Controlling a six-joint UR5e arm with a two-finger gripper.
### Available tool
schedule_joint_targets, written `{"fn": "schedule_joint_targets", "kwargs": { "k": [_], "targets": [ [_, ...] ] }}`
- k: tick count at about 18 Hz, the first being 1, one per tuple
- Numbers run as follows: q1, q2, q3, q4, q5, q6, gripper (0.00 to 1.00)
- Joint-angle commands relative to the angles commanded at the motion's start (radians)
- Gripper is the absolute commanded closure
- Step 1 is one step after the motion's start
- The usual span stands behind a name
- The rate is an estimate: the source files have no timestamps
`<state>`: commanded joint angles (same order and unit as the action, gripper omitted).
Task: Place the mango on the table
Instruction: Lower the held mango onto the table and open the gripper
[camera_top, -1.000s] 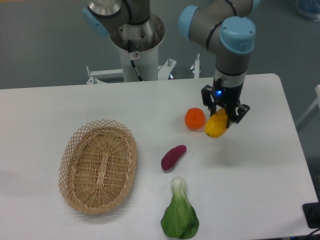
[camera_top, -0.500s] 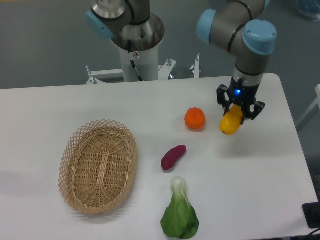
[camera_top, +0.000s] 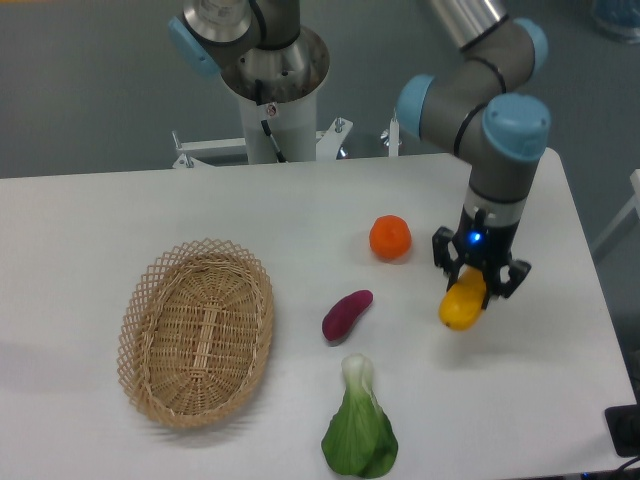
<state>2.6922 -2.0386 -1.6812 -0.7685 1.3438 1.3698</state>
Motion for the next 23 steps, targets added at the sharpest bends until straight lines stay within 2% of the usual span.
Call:
{"fn": "schedule_joint_targets", "kwargs": {
  "k": [7, 10, 14, 16, 17, 19, 23],
  "targets": [
    [-0.029, -0.034, -0.025, -0.005, 0.006, 0.000, 0.48],
    [-0.031, -0.029, -0.060, -0.003, 0.006, 0.003, 0.48],
    [-0.031, -0.028, -0.072, -0.002, 0.006, 0.003, 0.47],
    [-0.031, -0.029, -0.072, -0.002, 0.006, 0.005, 0.38],
    [-0.031, -0.029, -0.069, 0.000, 0.005, 0.006, 0.24],
    [-0.031, -0.029, -0.063, 0.000, 0.005, 0.005, 0.02],
    [-0.031, -0.028, -0.063, 0.000, 0.005, 0.003, 0.00]
  ]
}}
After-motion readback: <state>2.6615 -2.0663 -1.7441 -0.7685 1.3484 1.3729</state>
